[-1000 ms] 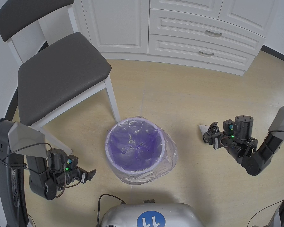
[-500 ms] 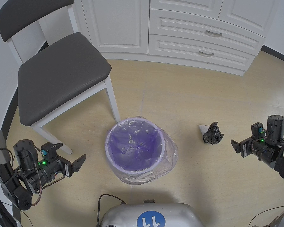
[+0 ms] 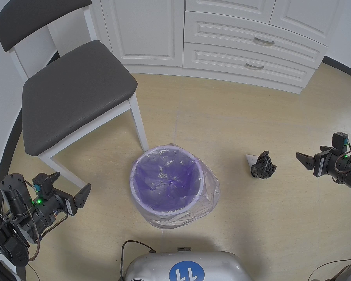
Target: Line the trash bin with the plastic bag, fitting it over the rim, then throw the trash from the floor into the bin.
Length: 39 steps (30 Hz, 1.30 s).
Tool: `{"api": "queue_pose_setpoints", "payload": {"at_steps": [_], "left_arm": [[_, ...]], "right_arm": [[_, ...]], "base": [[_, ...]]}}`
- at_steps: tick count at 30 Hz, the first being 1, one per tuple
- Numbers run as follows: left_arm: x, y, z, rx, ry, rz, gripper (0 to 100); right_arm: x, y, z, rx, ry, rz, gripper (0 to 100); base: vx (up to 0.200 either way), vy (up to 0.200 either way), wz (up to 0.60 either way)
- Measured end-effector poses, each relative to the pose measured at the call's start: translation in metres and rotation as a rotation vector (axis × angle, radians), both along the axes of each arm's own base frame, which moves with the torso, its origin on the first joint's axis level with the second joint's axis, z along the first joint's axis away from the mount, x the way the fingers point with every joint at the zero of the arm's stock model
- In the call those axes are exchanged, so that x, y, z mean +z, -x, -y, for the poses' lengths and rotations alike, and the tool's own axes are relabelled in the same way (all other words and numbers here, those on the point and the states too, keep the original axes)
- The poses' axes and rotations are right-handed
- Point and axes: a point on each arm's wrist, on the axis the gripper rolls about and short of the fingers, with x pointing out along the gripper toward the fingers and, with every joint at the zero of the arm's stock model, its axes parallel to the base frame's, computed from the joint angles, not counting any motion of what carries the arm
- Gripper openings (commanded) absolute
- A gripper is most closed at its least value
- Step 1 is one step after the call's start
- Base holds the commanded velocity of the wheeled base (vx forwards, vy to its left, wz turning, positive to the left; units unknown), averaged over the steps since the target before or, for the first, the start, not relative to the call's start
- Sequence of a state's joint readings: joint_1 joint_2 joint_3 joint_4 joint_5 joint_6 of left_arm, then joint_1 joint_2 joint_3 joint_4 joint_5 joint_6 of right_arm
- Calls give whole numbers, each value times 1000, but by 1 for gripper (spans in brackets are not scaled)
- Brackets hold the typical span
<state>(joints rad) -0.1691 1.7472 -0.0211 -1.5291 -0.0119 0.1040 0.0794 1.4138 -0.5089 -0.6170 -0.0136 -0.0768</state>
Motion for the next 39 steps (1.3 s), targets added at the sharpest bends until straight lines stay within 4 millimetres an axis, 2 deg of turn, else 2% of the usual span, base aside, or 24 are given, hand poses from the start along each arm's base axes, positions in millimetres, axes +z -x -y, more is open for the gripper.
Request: {"api": "queue_pose_setpoints", "payload": {"at_steps": [8, 14, 20, 28, 39], "left_arm": [[19, 11, 3, -23, 21, 93, 100], [33, 21, 10, -69, 38, 162, 100], [42, 25, 12, -83, 50, 209, 100], [51, 22, 13, -81, 55, 259, 100], [56, 19, 9, -54, 51, 283, 100]], "right_arm": [[-2, -29, 4, -178, 56, -25, 100], [-20, -63, 5, -208, 45, -97, 100], [-50, -104, 6, -240, -35, -176, 100], [-101, -158, 4, -269, -194, -255, 100], [-172, -221, -1, -270, -311, -165, 100]], "base": [[0, 0, 0], [0, 0, 0], [0, 0, 0], [0, 0, 0], [0, 0, 0]]}}
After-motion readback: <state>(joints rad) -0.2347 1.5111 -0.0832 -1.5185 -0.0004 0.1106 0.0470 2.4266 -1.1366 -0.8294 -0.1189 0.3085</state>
